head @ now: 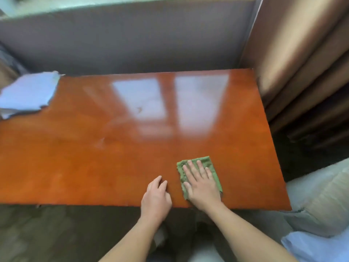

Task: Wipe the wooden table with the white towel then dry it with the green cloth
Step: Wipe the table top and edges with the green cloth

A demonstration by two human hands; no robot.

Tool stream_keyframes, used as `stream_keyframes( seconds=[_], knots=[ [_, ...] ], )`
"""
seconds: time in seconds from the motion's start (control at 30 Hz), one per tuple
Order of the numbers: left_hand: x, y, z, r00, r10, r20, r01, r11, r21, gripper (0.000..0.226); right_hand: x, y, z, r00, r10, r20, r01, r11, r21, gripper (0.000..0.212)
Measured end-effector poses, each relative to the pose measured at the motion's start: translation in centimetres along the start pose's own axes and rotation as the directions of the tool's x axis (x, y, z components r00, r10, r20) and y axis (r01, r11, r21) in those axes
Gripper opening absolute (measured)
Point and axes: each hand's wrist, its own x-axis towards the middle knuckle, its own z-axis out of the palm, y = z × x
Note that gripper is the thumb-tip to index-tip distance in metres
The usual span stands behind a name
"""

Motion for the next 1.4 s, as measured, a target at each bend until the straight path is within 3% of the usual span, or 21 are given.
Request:
stream_keyframes(
  seconds=[0.17, 0.3, 0.47, 0.63, 0.73, 0.83, 1.0, 1.13, 1.27, 1.4],
  knots=[
    [-1.2, -4.5, -0.7, 0.985, -0.150, -0.081, 0.146, 0.988, -0.058, 0.043, 2.4, -2.1, 0.1, 0.988, 0.152, 0.025, -0.153, 0.988, 0.026, 0.065],
    [-2.3, -8.8, -1.7, 0.960, -0.240, -0.144, 0.238, 0.971, -0.032, 0.046, 0.0, -8.0, 2.2, 0.998, -0.055, 0.025, 0.054, 0.998, 0.028, 0.064],
    [-2.2, -15.6, -4.0, 0.924, -0.351, -0.152, 0.354, 0.935, -0.010, 0.057, -2.3, -16.8, 4.5, 0.945, -0.311, 0.102, 0.305, 0.950, 0.070, 0.065],
    [-1.8, -19.3, -5.1, 0.942, -0.323, -0.092, 0.321, 0.947, -0.033, 0.061, 0.5, -22.0, 4.7, 0.924, -0.368, 0.104, 0.369, 0.929, 0.005, 0.062],
    [-1.3, -19.9, -5.7, 0.941, -0.307, -0.145, 0.298, 0.951, -0.080, 0.055, 2.5, -23.6, 4.5, 0.917, -0.385, 0.106, 0.391, 0.920, -0.032, 0.060],
    [0.0, -21.2, -7.3, 0.943, -0.260, -0.209, 0.254, 0.966, -0.054, 0.050, 1.9, -22.5, 4.6, 0.904, -0.415, 0.107, 0.422, 0.904, -0.063, 0.061],
    [0.7, -23.2, -7.8, 0.967, -0.210, -0.148, 0.197, 0.976, -0.096, 0.052, -0.5, -19.0, 4.7, 0.900, -0.417, 0.125, 0.430, 0.896, -0.112, 0.064],
    [0.1, -24.6, -7.6, 0.977, -0.170, -0.130, 0.144, 0.972, -0.187, 0.054, 0.3, -21.0, 4.6, 0.903, -0.392, 0.176, 0.415, 0.902, -0.120, 0.068],
    [-0.2, -28.0, -9.0, 0.866, -0.456, -0.207, 0.341, 0.840, -0.423, 0.048, 3.5, -27.5, 4.3, 0.807, -0.538, 0.244, 0.573, 0.813, -0.105, 0.069],
    [0.5, -33.5, -10.9, 0.830, -0.523, -0.193, 0.453, 0.835, -0.312, 0.058, 7.7, -37.2, 4.3, 0.642, -0.706, 0.299, 0.750, 0.659, -0.056, 0.069]
  ],
)
